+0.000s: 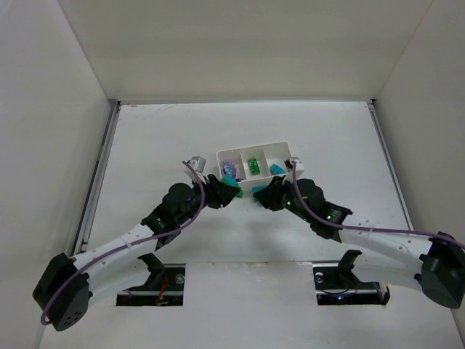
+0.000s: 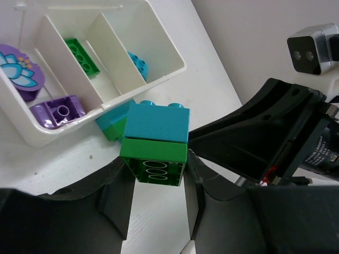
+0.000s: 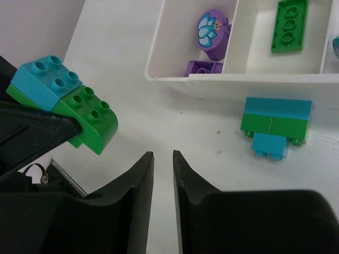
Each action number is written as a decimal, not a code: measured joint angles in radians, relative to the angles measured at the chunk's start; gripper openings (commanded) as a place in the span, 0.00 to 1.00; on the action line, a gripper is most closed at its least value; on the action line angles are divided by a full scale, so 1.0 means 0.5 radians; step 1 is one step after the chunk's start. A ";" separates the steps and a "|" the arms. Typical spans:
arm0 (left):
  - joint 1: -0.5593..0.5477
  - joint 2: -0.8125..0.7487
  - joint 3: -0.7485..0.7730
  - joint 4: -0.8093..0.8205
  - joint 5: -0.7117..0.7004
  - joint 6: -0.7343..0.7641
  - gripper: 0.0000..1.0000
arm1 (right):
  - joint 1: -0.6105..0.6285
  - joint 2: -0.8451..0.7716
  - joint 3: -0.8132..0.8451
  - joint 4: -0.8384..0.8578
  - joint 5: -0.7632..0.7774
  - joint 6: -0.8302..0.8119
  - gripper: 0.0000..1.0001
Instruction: Sort the legos into containers by color
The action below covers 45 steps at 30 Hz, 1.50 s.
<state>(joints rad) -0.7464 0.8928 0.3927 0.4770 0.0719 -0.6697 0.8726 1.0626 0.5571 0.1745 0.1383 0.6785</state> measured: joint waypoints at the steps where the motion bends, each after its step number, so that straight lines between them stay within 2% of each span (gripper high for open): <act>1: -0.014 0.025 0.000 0.022 0.007 -0.005 0.26 | 0.000 -0.017 -0.018 -0.002 0.000 0.002 0.29; 10: -0.034 0.175 0.000 0.079 0.208 -0.043 0.26 | 0.000 -0.230 -0.074 0.041 -0.058 0.016 0.34; 15: -0.027 0.175 -0.001 0.134 0.311 -0.072 0.26 | -0.003 -0.307 -0.101 0.094 -0.214 0.022 0.42; 26: -0.009 0.107 -0.103 0.293 0.591 -0.201 0.26 | -0.026 -0.384 -0.208 0.435 -0.684 0.063 0.73; 29: -0.008 0.105 -0.129 0.344 0.681 -0.245 0.26 | -0.029 -0.383 -0.218 0.498 -0.755 0.069 0.79; 38: -0.014 0.058 -0.192 0.434 0.868 -0.319 0.26 | -0.131 -0.230 -0.218 0.616 -0.847 0.072 0.82; 45: -0.024 0.037 -0.200 0.490 0.977 -0.365 0.27 | -0.137 -0.069 -0.218 0.742 -0.993 0.078 0.76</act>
<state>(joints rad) -0.7586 0.9112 0.2928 0.7219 0.5606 -0.8524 0.8043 1.0283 0.4480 0.5457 -0.3584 0.7174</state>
